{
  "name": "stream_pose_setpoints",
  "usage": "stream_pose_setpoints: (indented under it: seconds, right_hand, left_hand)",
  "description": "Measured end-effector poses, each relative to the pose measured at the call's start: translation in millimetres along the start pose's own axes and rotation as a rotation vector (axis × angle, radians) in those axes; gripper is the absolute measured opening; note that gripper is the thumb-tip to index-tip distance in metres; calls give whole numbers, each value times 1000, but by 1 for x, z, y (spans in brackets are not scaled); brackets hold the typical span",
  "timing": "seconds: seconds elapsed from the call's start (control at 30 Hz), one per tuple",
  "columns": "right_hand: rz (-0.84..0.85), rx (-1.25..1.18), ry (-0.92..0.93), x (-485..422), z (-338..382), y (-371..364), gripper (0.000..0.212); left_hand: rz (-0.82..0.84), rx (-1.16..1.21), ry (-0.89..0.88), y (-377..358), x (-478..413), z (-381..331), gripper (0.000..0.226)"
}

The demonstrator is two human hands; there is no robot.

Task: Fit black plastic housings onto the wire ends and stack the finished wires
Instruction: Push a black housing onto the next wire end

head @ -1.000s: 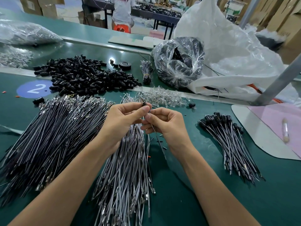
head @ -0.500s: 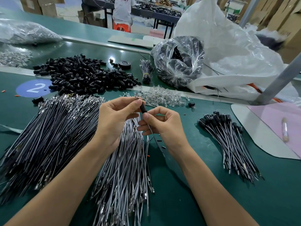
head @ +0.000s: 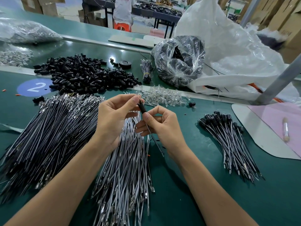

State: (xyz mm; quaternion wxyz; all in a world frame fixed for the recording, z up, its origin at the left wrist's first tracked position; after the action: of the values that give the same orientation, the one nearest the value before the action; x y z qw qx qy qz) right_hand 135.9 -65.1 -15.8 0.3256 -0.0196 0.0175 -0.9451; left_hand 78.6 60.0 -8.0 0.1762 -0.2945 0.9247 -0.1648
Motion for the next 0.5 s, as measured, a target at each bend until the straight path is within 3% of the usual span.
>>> stream_pose_setpoints:
  seconds: [0.5]
  right_hand:
    - [18,71,73,-2,2,-2,17]
  left_hand:
    - [-2,103,-3,-2,0,-1,7]
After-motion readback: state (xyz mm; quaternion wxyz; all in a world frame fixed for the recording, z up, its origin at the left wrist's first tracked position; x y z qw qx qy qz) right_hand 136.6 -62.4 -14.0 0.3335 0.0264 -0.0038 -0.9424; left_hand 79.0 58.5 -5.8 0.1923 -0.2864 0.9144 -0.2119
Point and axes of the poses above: each hand's wrist, its own x-axis away from the middle knuckle, its own y-axis out of the back of the hand, z = x × y, the point moved 6 cm from there along -x, towards the middle knuckle, and after that the axes turned 7 degrees about -y, right-handed, at the moved point
